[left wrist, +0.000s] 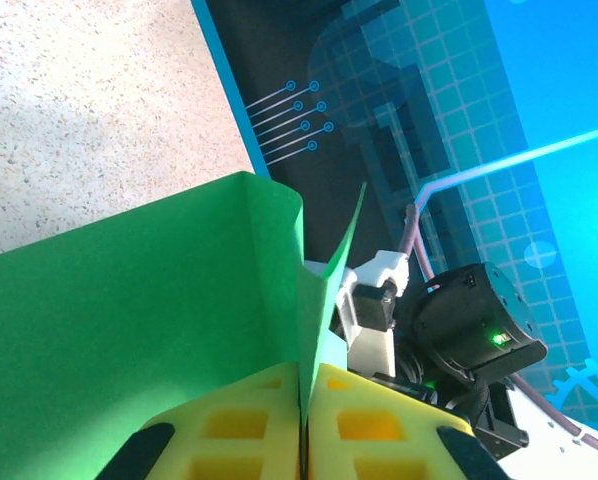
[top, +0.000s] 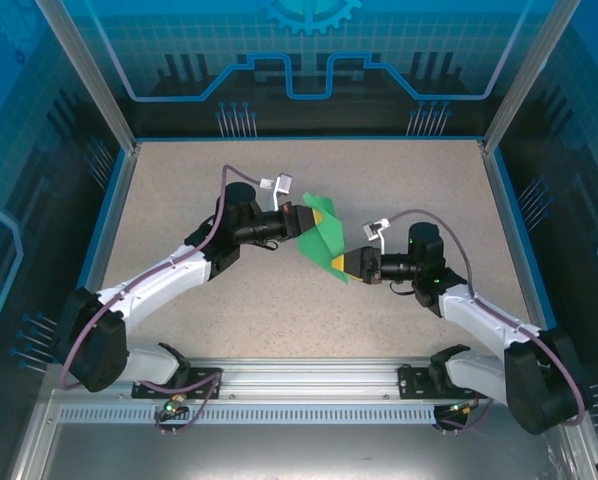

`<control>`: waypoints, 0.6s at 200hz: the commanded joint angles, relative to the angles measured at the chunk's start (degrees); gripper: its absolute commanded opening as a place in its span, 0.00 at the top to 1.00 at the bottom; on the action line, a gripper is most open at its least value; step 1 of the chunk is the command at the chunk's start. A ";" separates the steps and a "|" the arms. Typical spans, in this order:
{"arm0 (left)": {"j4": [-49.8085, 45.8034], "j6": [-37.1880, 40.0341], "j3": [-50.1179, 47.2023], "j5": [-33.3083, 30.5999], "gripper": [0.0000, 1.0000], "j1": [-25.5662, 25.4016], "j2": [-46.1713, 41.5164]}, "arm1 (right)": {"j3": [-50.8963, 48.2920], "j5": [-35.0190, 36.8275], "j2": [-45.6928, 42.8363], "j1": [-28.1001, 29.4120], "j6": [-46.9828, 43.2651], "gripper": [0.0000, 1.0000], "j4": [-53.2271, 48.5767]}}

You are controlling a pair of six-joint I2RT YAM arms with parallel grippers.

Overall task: Fold a paper plane with a square sheet of paper (fold left side to right side)
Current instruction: Turn over the paper at the center of the table.

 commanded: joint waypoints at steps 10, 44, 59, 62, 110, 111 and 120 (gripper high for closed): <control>2.74 -2.04 1.02 2.31 0.91 -0.40 -1.60 | 2.76 0.87 1.26 2.45 5.98 0.06 8.91; 3.90 -3.25 0.06 2.36 0.91 -0.47 -1.51 | 3.64 1.53 0.57 2.51 6.64 0.32 8.24; 4.00 -3.34 -0.29 2.41 0.91 -0.49 -1.49 | 3.65 2.01 0.01 2.38 6.24 0.42 7.31; 3.97 -3.36 -0.30 2.45 0.91 -0.52 -1.51 | 3.64 2.15 -0.15 2.31 6.06 0.44 6.90; 2.46 -2.43 -1.17 2.24 0.88 -0.44 -1.91 | 5.55 5.07 -4.08 1.73 -1.51 0.69 -5.76; 2.45 -2.38 -1.18 2.23 0.88 -0.48 -1.93 | 5.62 5.09 -4.17 1.75 -1.67 0.69 -5.90; 1.83 -2.06 -1.26 2.21 0.83 -0.46 -2.02 | 6.10 5.75 -4.67 1.77 -3.49 0.73 -8.75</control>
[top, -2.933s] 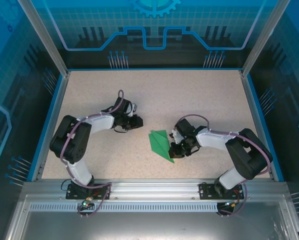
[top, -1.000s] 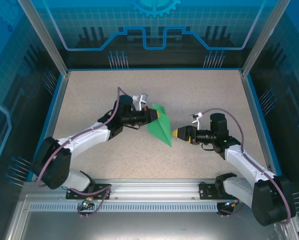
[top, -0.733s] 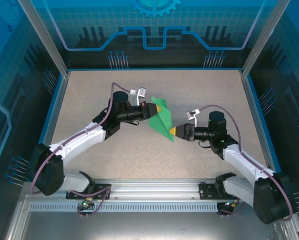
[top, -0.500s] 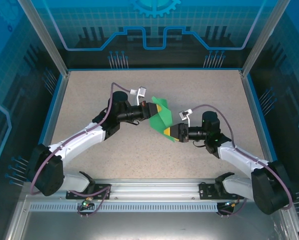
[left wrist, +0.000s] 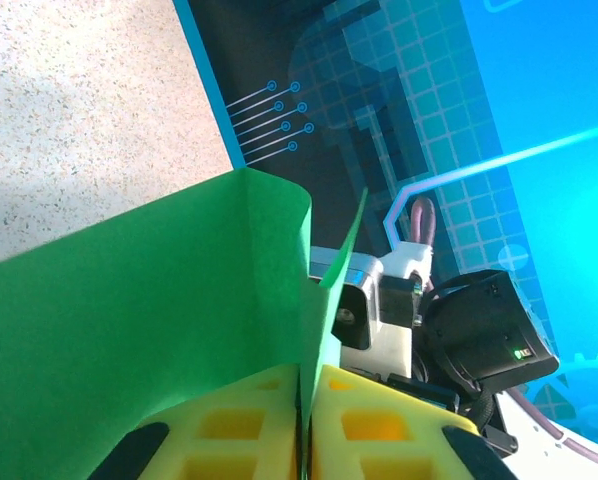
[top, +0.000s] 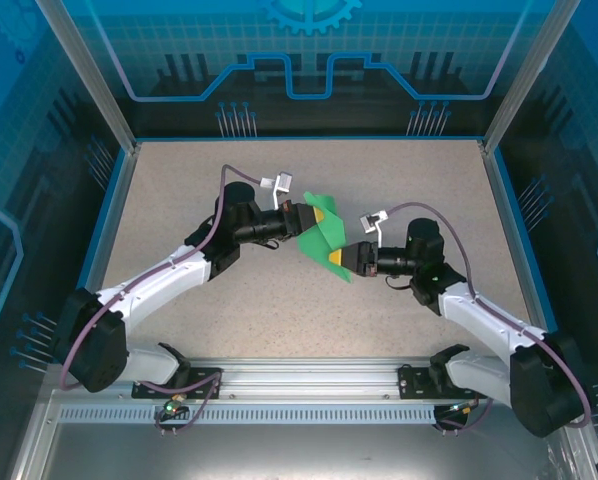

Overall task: Fold a paper plane with a square sheet of paper (fold left side to right side)
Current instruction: Turn over the paper at the center of the table.

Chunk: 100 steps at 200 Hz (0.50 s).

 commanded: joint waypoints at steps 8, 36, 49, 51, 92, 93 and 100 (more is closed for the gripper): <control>-1.00 0.92 -1.17 1.17 0.80 -0.33 -2.04 | 3.30 2.65 -2.76 -0.18 -7.31 0.77 -11.48; -6.84 4.60 -0.71 -0.40 0.59 -0.11 -3.94 | 5.95 6.34 -4.55 -0.09 -15.52 0.85 -24.08; -11.44 7.32 -0.43 -2.00 0.46 0.40 -5.66 | 7.95 9.73 -5.42 -0.01 -21.28 0.86 -33.08; -12.20 7.67 -0.43 -2.24 0.44 0.50 -5.97 | 8.37 10.47 -5.57 0.06 -22.25 0.86 -34.52; -29.09 16.67 -0.08 -13.16 0.29 1.46 -15.80 | 17.41 36.84 -5.57 6.24 -39.10 0.90 -60.31; -29.44 16.89 -0.08 -13.45 0.29 1.46 -16.01 | 17.58 37.77 -5.48 6.50 -39.18 0.90 -60.74; -31.76 18.03 -0.08 -15.35 0.28 1.47 -17.73 | 19.17 44.35 -4.47 8.59 -40.29 0.91 -63.77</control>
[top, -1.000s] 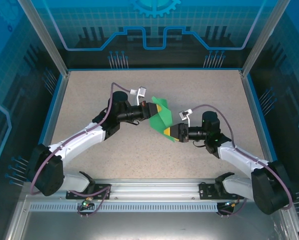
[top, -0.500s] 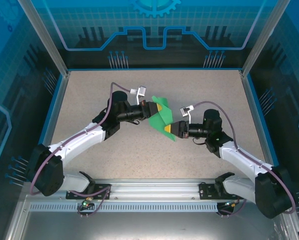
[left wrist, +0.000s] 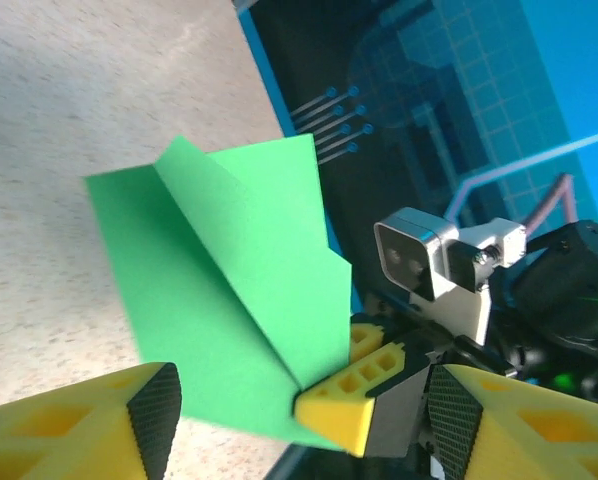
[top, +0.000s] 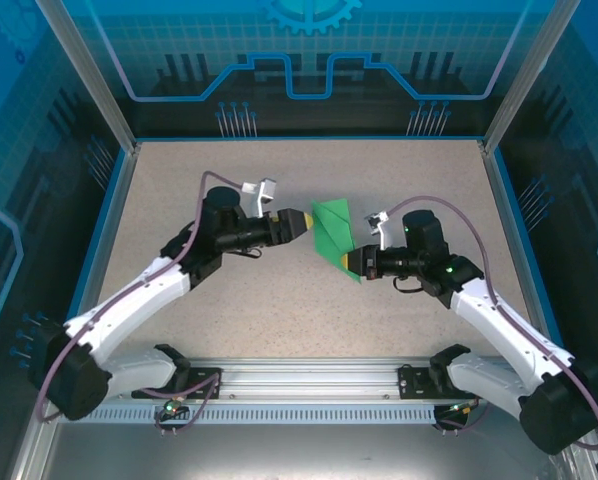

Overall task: Fold a paper plane with a square sheet of paper (fold left side to right side)
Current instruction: Turn over the paper at the center of the table.

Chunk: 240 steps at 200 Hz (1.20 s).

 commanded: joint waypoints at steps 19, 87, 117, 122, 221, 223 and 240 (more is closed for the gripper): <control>-17.40 9.35 -0.23 -12.78 0.28 0.61 -10.01 | 10.24 39.66 6.08 12.61 -12.99 0.93 -26.17; -23.32 10.31 -3.30 -20.79 0.26 0.60 -19.68 | 29.47 80.56 39.29 32.83 -3.99 0.93 -47.66; -24.89 10.37 -3.36 -21.51 0.26 0.66 -20.59 | 35.55 84.29 52.64 35.34 -1.25 0.92 -52.53; -24.89 10.31 -3.52 -21.51 0.25 0.74 -20.82 | 36.43 84.51 54.57 35.50 -0.99 0.92 -52.87; -24.72 7.50 -5.11 -19.19 0.23 1.06 -19.98 | 38.38 58.10 62.63 37.98 -11.61 0.62 -43.34; -24.67 7.30 -5.18 -19.12 0.23 1.03 -19.89 | 38.22 57.45 62.29 37.96 -11.70 0.61 -43.14; -23.82 6.19 -6.01 -18.04 0.22 1.13 -19.06 | 36.55 53.63 59.09 37.55 -11.27 0.53 -42.03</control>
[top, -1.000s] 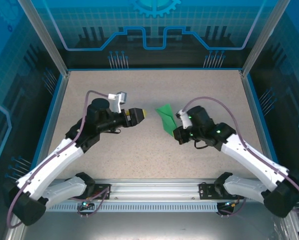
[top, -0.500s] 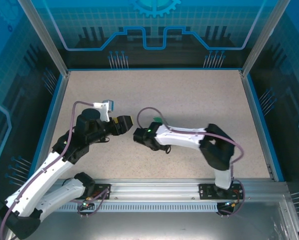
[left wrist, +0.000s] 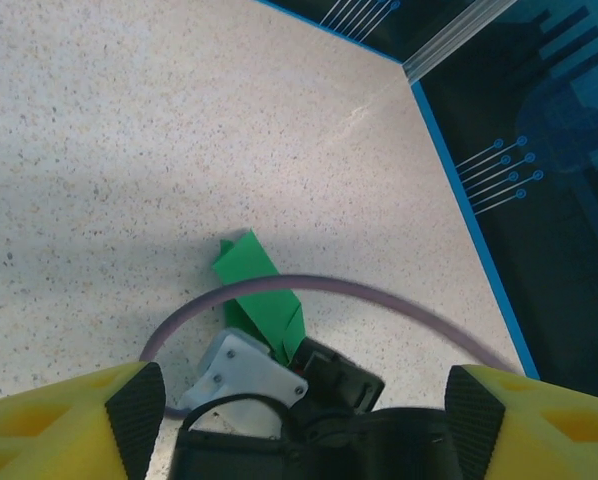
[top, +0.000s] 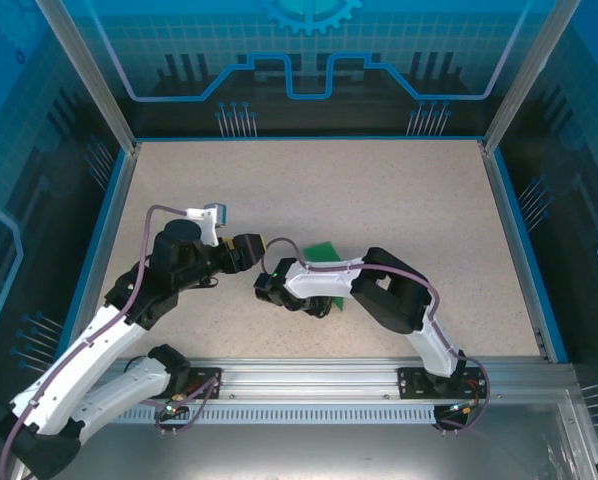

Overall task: Fold a paper plane with a square sheet of paper (fold left side to right side)
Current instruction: Turn over the paper at the center of the table.

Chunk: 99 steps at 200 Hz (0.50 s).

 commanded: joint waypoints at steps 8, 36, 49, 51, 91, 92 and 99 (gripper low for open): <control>0.59 -2.17 -2.42 2.10 0.21 0.64 1.41 | -2.73 -15.23 -7.16 0.32 -1.00 0.49 3.64; 3.63 -4.43 -6.02 3.74 0.21 0.65 3.17 | -6.44 -20.39 -15.75 -1.40 0.16 0.36 5.79; 7.67 -6.45 -8.82 6.09 0.21 0.55 4.52 | -8.50 -22.72 -20.39 -2.51 0.25 0.31 7.20; 8.31 -6.73 -9.37 6.50 0.21 0.60 4.93 | -8.81 -23.14 -21.11 -2.70 0.28 0.30 7.57; 24.56 -13.71 -16.19 12.60 0.22 -1.51 14.72 | -16.22 -26.33 -36.06 -9.69 1.25 0.22 12.82; 24.91 -13.88 -16.26 12.66 0.22 -1.68 15.07 | -16.49 -26.37 -36.25 -9.94 1.25 0.22 13.01; 27.10 -14.57 -16.34 12.89 0.22 -2.70 17.43 | -18.14 -27.23 -38.74 -11.79 1.51 0.20 14.44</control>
